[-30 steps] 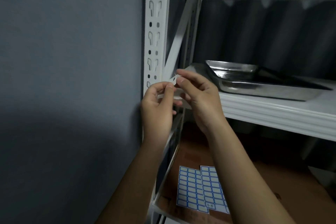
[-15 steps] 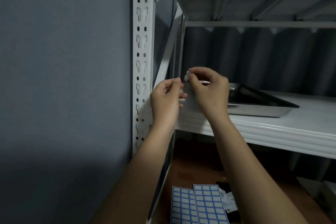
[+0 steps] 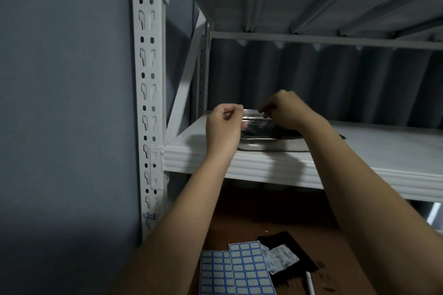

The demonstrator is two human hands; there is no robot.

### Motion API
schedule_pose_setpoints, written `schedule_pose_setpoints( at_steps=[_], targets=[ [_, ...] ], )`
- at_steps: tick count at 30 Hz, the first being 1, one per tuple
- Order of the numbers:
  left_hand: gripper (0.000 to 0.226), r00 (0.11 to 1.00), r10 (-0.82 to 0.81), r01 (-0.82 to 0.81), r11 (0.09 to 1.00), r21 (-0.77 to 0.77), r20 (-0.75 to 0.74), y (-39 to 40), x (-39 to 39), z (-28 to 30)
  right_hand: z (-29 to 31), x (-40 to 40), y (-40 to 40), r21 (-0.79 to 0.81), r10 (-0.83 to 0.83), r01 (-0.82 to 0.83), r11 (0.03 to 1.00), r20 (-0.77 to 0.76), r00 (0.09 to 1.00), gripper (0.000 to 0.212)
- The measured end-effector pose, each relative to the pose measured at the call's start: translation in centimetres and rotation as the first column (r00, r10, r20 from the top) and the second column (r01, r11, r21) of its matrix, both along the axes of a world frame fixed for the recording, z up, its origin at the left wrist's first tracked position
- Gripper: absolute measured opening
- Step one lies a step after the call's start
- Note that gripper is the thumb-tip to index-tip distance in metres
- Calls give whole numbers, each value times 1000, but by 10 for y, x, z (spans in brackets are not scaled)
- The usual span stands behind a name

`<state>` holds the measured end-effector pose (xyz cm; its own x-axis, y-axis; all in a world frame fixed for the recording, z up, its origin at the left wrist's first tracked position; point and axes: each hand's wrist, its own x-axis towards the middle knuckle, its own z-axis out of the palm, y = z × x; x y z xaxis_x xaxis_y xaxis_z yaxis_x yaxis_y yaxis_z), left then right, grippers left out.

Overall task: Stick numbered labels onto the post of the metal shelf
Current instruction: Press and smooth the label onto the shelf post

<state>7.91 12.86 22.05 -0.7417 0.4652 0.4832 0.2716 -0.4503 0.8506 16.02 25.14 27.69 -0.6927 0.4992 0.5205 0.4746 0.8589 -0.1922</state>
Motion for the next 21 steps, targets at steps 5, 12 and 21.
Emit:
schedule_pose_setpoints(
  at_steps=[5,12,21],
  targets=[
    [11,1000,15,-15,1000,10,-14,3,-5,1,3,-2,2,19,-48,47,999,19,999,1],
    [19,989,109,-107,994,25,-104,-11,-18,-7,-14,-13,-31,122,212,-186,975,-260,942,15],
    [21,878,477,-468,874,131,-40,-83,-60,-80,-120,-48,-114,338,555,-444,830,-422,717,13]
  ],
)
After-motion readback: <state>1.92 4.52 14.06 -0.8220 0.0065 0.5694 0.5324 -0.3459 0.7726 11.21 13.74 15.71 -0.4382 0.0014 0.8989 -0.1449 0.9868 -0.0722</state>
